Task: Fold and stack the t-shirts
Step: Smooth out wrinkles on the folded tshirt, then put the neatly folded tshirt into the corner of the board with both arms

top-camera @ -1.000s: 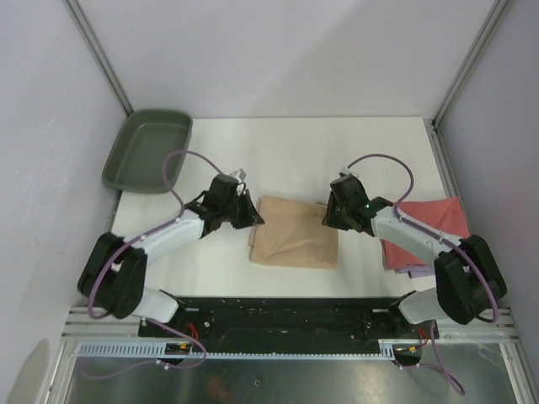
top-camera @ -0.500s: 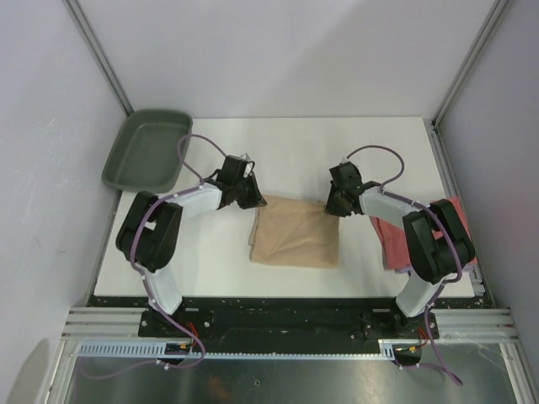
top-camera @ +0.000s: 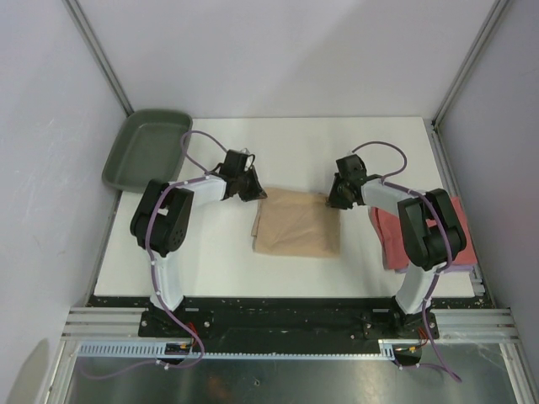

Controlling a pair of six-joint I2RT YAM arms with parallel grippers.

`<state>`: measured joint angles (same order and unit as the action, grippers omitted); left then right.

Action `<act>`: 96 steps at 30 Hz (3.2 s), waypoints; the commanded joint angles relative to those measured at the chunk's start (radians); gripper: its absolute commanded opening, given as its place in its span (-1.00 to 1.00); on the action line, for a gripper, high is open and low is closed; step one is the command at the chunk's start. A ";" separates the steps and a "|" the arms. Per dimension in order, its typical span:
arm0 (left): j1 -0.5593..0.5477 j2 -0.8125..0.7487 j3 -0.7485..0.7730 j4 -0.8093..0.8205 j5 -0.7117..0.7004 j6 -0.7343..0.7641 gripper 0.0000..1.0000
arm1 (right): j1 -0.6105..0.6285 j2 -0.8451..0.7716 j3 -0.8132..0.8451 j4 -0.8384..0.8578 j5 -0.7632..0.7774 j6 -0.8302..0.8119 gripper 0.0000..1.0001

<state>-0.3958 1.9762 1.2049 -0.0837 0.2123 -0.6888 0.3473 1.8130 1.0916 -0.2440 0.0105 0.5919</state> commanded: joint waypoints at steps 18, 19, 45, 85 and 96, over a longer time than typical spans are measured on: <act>0.024 0.018 0.023 -0.016 -0.017 0.046 -1.00 | -0.048 0.023 0.057 0.013 0.025 -0.016 -0.47; 0.025 0.018 0.023 -0.017 -0.015 0.048 -1.00 | -0.056 0.036 0.056 0.020 0.019 -0.015 -0.47; -0.028 -0.481 -0.457 -0.078 0.110 0.042 0.38 | -0.071 -0.077 0.114 -0.063 -0.082 -0.008 -0.46; 0.337 -0.678 -0.531 -0.356 -0.306 0.063 -1.00 | -0.123 -0.411 -0.076 -0.418 0.377 -0.008 -0.21; 0.366 -0.698 -0.551 -0.361 -0.224 0.015 -0.56 | -0.123 -0.328 -0.073 -0.394 0.461 -0.027 -0.22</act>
<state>-0.0410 1.3212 0.6632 -0.4366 -0.0372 -0.6586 0.2234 1.4723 1.0111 -0.6380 0.3790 0.5743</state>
